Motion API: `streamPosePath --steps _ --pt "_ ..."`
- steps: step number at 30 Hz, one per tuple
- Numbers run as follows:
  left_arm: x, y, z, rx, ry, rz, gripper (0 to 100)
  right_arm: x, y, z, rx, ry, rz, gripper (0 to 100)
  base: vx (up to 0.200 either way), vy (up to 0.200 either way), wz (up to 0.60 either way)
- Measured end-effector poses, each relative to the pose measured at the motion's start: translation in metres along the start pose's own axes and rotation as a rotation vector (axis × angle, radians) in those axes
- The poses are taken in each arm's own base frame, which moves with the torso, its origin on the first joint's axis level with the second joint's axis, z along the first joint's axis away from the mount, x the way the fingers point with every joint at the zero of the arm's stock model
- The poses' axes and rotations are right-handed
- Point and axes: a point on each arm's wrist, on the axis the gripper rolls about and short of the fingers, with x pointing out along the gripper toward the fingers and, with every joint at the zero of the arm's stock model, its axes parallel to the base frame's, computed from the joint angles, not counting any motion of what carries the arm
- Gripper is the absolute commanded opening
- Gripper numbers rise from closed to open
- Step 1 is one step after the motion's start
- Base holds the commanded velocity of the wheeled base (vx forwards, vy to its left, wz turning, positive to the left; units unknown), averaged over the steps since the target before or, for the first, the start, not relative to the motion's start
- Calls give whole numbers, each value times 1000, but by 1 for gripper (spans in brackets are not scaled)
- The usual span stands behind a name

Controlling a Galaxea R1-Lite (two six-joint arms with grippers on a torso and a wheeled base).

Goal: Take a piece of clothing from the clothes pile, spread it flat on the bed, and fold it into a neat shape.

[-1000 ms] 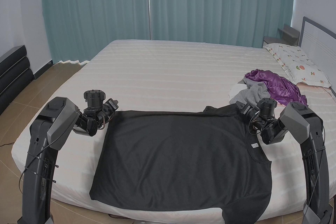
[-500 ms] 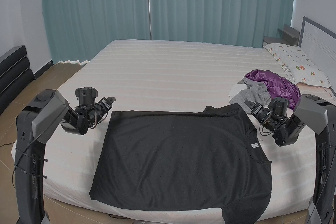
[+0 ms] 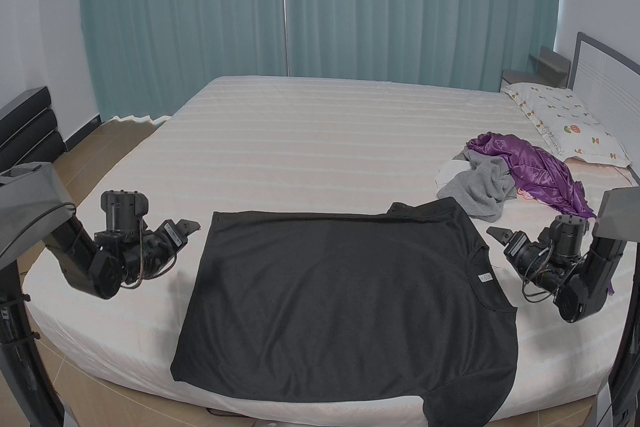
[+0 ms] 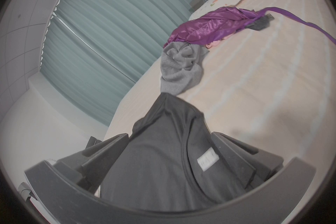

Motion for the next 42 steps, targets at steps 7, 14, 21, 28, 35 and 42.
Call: streamPosePath --steps 7,14,21,28,35,42 --pt "-61 11 -36 4 75 6 100 -54 -6 -22 61 106 -43 100 0 0 0" --pt "-89 10 -51 -63 145 -60 100 -86 -7 -34 108 228 -8 100 0 0 0" --pt "-94 14 -59 -74 178 -63 100 -97 -5 -41 102 261 -15 100 -171 0 0" --pt "-95 16 -61 -73 186 -58 100 -102 -3 -41 90 240 17 100 -86 0 0" --pt "-96 16 -62 -71 190 -56 100 -102 -3 -43 88 251 17 100 0 0 0" --pt "-99 21 -67 -65 210 -48 100 -101 -3 -44 88 256 14 100 0 0 0"
